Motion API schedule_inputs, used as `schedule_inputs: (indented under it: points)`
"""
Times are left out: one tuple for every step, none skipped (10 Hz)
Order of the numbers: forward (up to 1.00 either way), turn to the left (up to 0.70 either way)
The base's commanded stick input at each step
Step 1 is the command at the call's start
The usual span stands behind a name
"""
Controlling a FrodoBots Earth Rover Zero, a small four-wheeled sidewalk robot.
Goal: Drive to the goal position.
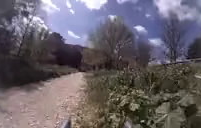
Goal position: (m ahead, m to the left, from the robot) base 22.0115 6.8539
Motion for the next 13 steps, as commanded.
schedule_inputs:
  points:
    - [0.55, 0.0]
    - [0.52, 0.0]
    - [0.49, 0.0]
    - [0.4, 0.0]
    - [0.4, 0.24]
    - [0.4, 0.79]
    - [0.4, 0.79]
    - [0.4, 0.79]
    - [0.4, 0.54]
    - [0.44, 0.43]
    - [0.47, 0.3]
    - [0.5, 0.17]
    - [0.52, 0.03]
